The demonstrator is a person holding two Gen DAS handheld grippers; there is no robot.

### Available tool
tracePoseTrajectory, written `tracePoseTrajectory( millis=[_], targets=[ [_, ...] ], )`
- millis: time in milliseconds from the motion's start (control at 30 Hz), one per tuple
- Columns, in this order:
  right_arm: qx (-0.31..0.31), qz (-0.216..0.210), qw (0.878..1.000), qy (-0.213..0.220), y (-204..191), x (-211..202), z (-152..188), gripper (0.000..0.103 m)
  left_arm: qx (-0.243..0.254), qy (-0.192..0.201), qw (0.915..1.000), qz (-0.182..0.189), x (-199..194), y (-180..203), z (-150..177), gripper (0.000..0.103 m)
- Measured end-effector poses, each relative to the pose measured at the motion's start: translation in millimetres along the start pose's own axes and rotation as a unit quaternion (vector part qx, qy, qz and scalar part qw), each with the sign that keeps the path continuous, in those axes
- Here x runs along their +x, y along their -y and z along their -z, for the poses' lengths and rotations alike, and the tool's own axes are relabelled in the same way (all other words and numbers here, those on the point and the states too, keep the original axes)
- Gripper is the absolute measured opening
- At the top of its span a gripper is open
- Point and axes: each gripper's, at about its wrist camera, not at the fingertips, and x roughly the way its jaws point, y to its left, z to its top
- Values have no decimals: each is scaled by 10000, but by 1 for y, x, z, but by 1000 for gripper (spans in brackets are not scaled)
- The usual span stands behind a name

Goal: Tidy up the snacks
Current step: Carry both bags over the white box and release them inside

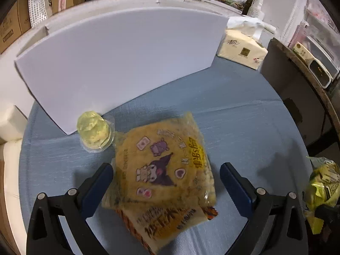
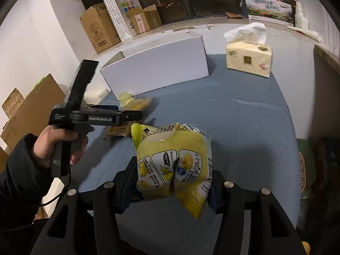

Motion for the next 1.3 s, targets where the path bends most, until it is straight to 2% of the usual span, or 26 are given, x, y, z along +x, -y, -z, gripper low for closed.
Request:
tracePoseTrajectory(
  millis=[67, 100, 133, 167, 300, 467, 600, 733, 967, 1133, 1200, 1267, 1300],
  targets=[
    [29, -12, 10000, -9, 3, 1, 0, 60, -89, 50, 9999, 59, -1, -4, 0, 89],
    [38, -12, 10000, -12, 4, 0, 0, 60, -124, 80, 9999, 78, -1, -6, 0, 69],
    [49, -15, 10000, -21, 5, 1, 0, 60, -161, 115, 9997, 130, -3, -9, 0, 57],
    [55, -13, 10000, -32, 6, 2, 0, 60, -202, 152, 9995, 195, -6, -11, 0, 52],
    [21, -43, 10000, -63, 2, 5, 0, 60, -248, 566, 9971, 454, -33, -20, 7, 21],
    [-51, -79, 9999, -138, -2, 13, -3, 60, -210, 1009, 9912, 834, -73, -22, 9, 20],
    [-144, -114, 9998, -102, -7, 15, -9, 60, -207, 1288, 9870, 936, -101, -24, 5, 20],
    [-279, -168, 9994, 134, -16, 12, -33, 60, -129, 1680, 9818, 871, -126, -23, -16, 20],
    [-482, -269, 9946, 874, -34, 22, -137, 60, -178, 2147, 9738, 728, -141, -34, -70, 20],
    [-212, -435, 9938, 1006, -34, 64, -221, 60, -298, 2240, 9722, 620, -135, -54, -114, 20],
    [-70, -406, 9947, 939, -31, 82, -244, 60, -238, 2293, 9719, 476, -131, -59, -128, 20],
    [39, -482, 9944, 944, -29, 96, -261, 65, -192, 2244, 9735, 396, -125, -63, -139, 28],
    [34, -495, 9943, 946, -30, 102, -268, 76, -183, 2150, 9761, 258, -119, -65, -145, 54]
  ],
)
